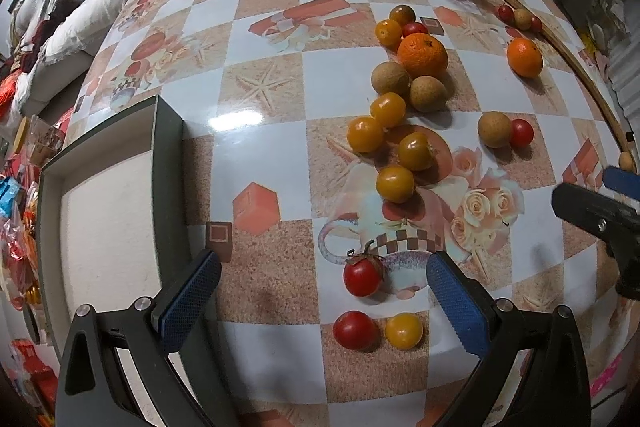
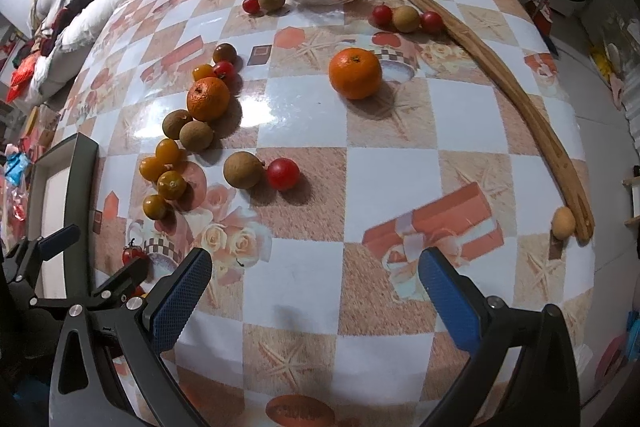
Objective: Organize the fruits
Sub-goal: 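Grasp a red cherry tomato with the left tool while the right tool grasps another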
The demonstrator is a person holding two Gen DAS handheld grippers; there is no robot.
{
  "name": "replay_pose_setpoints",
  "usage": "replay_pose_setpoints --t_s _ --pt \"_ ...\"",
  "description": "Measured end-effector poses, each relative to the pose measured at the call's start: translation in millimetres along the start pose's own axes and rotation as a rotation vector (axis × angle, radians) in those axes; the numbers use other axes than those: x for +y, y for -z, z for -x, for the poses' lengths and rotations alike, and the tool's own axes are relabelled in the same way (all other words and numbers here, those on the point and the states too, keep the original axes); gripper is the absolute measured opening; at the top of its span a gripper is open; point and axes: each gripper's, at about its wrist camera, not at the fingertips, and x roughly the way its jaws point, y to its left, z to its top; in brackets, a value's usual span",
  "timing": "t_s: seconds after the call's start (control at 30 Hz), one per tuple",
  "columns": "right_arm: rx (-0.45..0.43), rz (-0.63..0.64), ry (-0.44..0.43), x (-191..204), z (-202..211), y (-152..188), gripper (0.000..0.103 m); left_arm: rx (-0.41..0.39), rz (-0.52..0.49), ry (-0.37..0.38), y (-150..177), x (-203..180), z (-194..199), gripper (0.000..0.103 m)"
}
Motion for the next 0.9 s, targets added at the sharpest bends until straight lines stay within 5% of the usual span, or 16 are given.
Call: replay_pose_setpoints --t_s 0.07,0.23,0.33,0.4,0.53,0.7,0.77,0.9 --pt "0.001 0.006 -0.002 1 -4 -4 0.102 0.000 -0.004 0.002 -1 -2 -1 0.090" --pt "0.010 0.027 -0.018 3 -15 -13 0.096 0.028 0.004 0.013 -3 -4 -8 0.088" --pt "0.020 0.056 -0.023 6 -22 -17 0.079 0.034 0.013 0.016 -4 -4 -11 0.084" --pt "0.034 0.065 -0.030 7 -27 -20 0.076 0.058 0.010 0.023 -3 -4 -15 0.068" --pt "0.021 0.114 -0.006 14 -33 -23 0.067 0.057 0.033 0.035 -5 2 -16 0.067" --pt "-0.004 0.176 0.010 26 -35 -31 0.043 0.042 0.019 0.066 -2 -4 -11 0.035" --pt "-0.005 0.174 -0.002 27 -34 -34 0.022 0.034 0.021 0.074 1 -6 -10 0.022" --pt "0.010 0.103 -0.066 18 -34 -34 0.022 0.020 0.071 0.147 4 2 -2 0.022"
